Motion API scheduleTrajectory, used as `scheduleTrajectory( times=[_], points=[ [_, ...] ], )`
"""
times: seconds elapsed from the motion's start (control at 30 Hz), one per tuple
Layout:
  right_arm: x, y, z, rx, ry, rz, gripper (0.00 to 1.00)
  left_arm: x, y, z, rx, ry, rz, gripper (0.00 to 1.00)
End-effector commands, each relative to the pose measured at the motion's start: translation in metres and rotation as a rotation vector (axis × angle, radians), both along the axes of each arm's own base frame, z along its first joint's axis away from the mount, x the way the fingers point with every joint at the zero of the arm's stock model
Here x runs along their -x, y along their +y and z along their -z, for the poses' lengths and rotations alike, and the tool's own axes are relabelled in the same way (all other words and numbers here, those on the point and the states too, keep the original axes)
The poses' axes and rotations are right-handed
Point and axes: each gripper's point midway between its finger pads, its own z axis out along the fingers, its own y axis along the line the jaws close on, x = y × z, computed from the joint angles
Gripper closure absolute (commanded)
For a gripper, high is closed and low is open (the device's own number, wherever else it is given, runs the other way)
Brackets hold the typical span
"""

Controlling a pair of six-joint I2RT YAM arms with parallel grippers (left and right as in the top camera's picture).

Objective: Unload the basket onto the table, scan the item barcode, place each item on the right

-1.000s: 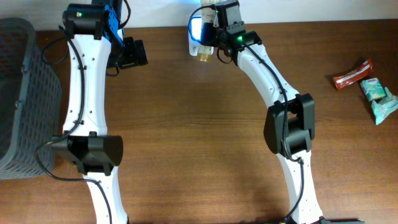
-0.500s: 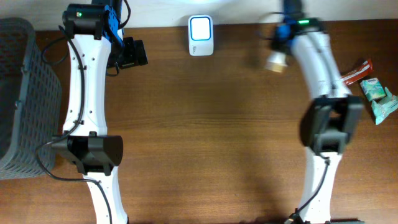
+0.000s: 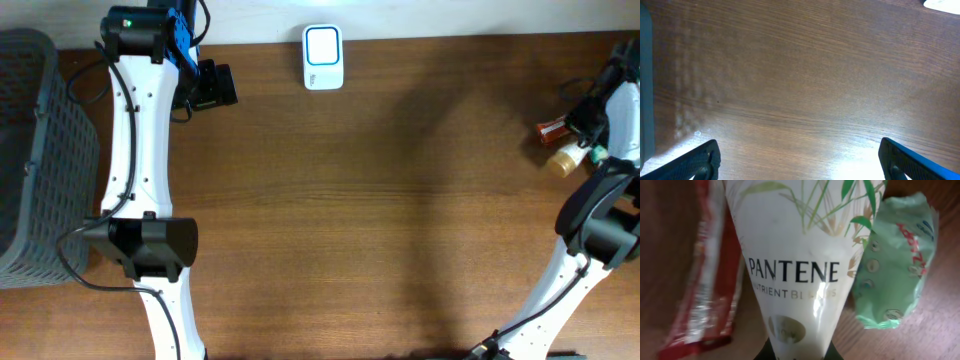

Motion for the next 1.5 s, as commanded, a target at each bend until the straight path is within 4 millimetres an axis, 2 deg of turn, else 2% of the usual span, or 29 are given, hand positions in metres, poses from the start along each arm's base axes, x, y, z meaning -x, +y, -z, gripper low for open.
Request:
scheduleTrajectory(
  times=[0.0,0.03,0.07,0.17,0.2,0.3,0.4,0.53,0.7,0.77,0.83,0.87,0.93,1.07,1.17,1.27,1.37,1.47],
  points=[
    [0.0,-0.009,-0.032,0.034,-0.061,0.009,0.71,0.001,0.001,-0.008,-0.006,-0.021,0.0,0.01],
    [0.001,-0.009,-0.037,0.037,-0.066,0.009,0.55,0.001,0.001,-0.008,-0.006,-0.021,0.0,0.01],
    [0.001,-0.008,-0.043,0.041,-0.073,0.009,0.01,0.001,0.001,-0.008,-0.006,-0.021,0.0,0.01],
    [0.003,-0.006,-0.077,0.068,-0.126,0.011,0.01,0.001,0.001,-0.008,-0.006,-0.021,0.0,0.01],
    [0.004,-0.002,-0.1,0.078,-0.17,0.01,0.01,0.001,0.001,-0.008,-0.006,-0.021,0.0,0.01],
    [0.008,0.012,-0.145,0.066,-0.268,-0.012,0.01,0.001,0.001,-0.008,-0.006,-0.021,0.0,0.01],
    [0.023,0.043,-0.199,0.005,-0.381,-0.063,0.01,0.001,0.001,-0.008,-0.006,-0.021,0.0,0.01],
    [0.06,0.093,-0.257,-0.083,-0.48,-0.133,0.01,0.001,0.001,-0.008,-0.006,-0.021,-0.001,0.01],
    [0.108,0.15,-0.292,-0.118,-0.48,-0.217,0.01,0.001,0.001,-0.008,-0.006,-0.021,0.0,0.01],
    [0.12,0.175,-0.3,-0.127,-0.48,-0.269,0.01,0.001,0.001,-0.008,-0.006,-0.021,0.0,0.01],
    [0.132,0.209,-0.309,-0.125,-0.476,-0.395,0.01,0.001,0.001,-0.008,-0.006,-0.021,0.0,0.01],
    [0.14,0.228,-0.312,-0.13,-0.472,-0.456,0.01,0.001,0.001,-0.008,-0.006,-0.021,0.0,0.01],
    [0.155,0.253,-0.312,-0.124,-0.465,-0.542,0.01,0.001,0.001,-0.008,-0.006,-0.021,0.0,0.01],
    [0.193,0.264,-0.298,-0.029,-0.419,-0.589,0.01,0.001,0.001,-0.008,-0.006,-0.021,0.0,0.01],
    [0.228,0.281,-0.279,-0.087,-0.437,-0.637,0.01,0.001,0.001,-0.008,-0.006,-0.021,0.0,0.01],
    [0.25,0.292,-0.265,-0.145,-0.448,-0.664,0.01,0.001,0.001,-0.008,-0.006,-0.021,-0.001,0.01],
    [0.266,0.297,-0.253,-0.166,-0.45,-0.673,0.01,0.001,0.001,-0.008,-0.006,-0.021,0.0,0.01],
    [0.27,0.297,-0.248,-0.168,-0.444,-0.672,0.01,0.001,0.001,-0.008,-0.006,-0.021,0.0,0.01]
  ],
)
